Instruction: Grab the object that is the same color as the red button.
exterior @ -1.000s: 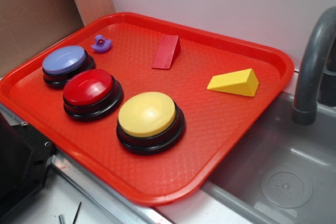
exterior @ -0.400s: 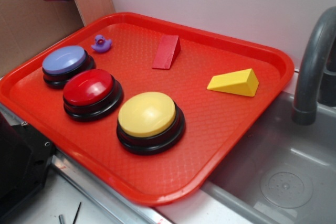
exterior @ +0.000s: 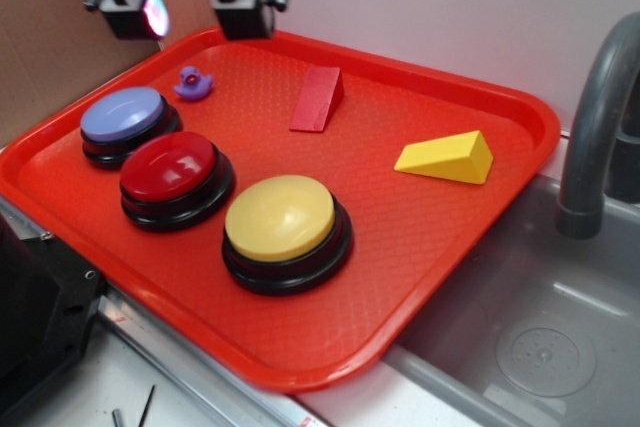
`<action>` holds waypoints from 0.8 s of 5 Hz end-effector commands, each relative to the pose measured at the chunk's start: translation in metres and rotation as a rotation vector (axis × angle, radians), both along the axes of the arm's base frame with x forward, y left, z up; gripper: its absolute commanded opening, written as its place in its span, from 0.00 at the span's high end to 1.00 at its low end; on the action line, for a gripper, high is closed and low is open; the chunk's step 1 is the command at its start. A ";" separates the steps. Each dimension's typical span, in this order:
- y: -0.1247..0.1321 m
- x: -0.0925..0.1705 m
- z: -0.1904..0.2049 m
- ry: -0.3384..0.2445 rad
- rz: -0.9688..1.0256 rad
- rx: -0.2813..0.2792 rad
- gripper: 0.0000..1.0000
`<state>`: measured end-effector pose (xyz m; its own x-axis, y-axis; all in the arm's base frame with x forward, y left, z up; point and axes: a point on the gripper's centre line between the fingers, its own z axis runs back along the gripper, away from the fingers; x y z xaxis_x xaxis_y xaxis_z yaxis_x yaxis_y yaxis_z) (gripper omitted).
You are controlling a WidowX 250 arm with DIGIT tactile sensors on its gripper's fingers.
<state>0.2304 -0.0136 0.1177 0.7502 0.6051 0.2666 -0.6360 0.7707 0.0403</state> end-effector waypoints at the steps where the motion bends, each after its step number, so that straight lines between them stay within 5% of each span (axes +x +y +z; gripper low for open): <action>1: 0.021 0.055 -0.034 -0.083 0.052 0.024 0.00; 4: 0.025 0.095 -0.078 -0.063 -0.044 0.021 0.00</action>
<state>0.3125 0.0033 0.0227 0.7791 0.5590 0.2839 -0.5959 0.8009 0.0586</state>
